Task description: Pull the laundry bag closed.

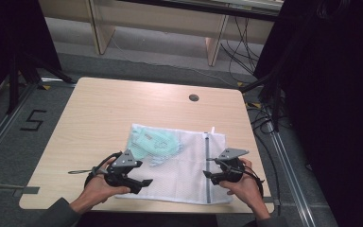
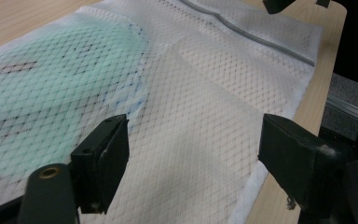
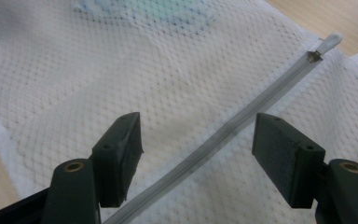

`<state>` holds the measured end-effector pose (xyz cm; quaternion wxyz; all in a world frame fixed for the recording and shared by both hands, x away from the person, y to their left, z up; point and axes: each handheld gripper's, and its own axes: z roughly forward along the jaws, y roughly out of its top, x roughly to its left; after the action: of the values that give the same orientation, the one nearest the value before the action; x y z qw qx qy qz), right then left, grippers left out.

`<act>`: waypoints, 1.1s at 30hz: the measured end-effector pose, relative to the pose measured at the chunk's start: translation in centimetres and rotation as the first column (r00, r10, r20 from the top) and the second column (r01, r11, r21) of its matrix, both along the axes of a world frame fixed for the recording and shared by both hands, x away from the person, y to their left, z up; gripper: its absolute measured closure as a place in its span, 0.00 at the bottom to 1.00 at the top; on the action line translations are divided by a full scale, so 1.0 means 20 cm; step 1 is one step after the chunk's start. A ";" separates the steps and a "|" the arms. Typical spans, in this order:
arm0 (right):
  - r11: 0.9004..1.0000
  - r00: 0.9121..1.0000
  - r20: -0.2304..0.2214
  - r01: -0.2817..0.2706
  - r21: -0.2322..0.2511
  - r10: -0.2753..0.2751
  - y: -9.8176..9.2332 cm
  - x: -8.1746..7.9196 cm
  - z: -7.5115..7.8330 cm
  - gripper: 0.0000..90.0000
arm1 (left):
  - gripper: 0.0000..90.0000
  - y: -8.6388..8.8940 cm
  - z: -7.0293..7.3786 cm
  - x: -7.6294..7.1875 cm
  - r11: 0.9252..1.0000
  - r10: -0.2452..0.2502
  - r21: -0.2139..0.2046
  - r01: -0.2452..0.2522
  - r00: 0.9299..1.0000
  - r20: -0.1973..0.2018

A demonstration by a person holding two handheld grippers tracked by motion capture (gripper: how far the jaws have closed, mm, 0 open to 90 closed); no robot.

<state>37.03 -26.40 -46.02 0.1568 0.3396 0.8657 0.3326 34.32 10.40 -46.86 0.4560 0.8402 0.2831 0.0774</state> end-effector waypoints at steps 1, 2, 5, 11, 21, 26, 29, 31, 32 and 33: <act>1.000 1.000 -0.006 -0.005 -0.006 0.005 -0.01 -0.01 0.00 0.37 | 0.27 0.01 0.00 -0.01 1.000 0.004 0.008 -0.004 1.000 0.011; 1.000 1.000 -0.025 -0.008 -0.003 0.008 -0.01 -0.03 0.01 0.37 | 0.27 0.01 -0.01 -0.02 1.000 0.007 0.001 -0.007 1.000 0.000; 1.000 1.000 -0.030 0.004 0.016 -0.003 -0.01 -0.06 0.00 0.37 | 0.26 0.02 -0.01 -0.03 1.000 0.008 0.023 -0.008 1.000 0.006; 1.000 1.000 -0.030 -0.003 0.013 0.004 -0.02 -0.12 -0.02 0.35 | 0.27 0.04 -0.02 -0.05 1.000 0.012 0.019 -0.012 1.000 0.003; 1.000 0.998 -0.064 0.008 -0.016 -0.009 -0.04 -0.20 -0.04 0.32 | 0.26 0.08 -0.01 -0.10 0.999 0.029 0.028 -0.029 1.000 -0.005; 1.000 0.998 -0.060 0.006 -0.023 -0.008 -0.06 -0.24 -0.06 0.32 | 0.26 0.09 -0.01 -0.10 0.999 0.025 0.043 -0.025 1.000 0.001; 1.000 0.998 -0.064 0.014 -0.028 -0.016 -0.06 -0.25 -0.06 0.31 | 0.26 0.09 -0.01 -0.10 0.998 0.030 0.055 -0.030 1.000 0.000; 0.999 0.998 -0.056 0.010 -0.030 -0.011 -0.07 -0.25 -0.06 0.31 | 0.26 0.09 -0.01 -0.09 0.998 0.017 0.057 -0.017 1.000 -0.006; 0.999 0.998 -0.061 0.013 -0.031 -0.015 -0.06 -0.25 -0.06 0.31 | 0.27 0.09 -0.02 -0.09 0.998 0.023 0.052 -0.023 1.000 0.002; 0.999 0.998 -0.063 0.014 -0.031 -0.016 -0.06 -0.25 -0.06 0.31 | 0.27 0.09 -0.02 -0.09 0.998 0.027 0.056 -0.027 1.000 0.005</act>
<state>32.07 -27.66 -47.16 0.1369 0.3542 0.8726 0.3073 32.46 12.21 -47.21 0.4317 0.8486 0.2911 0.0931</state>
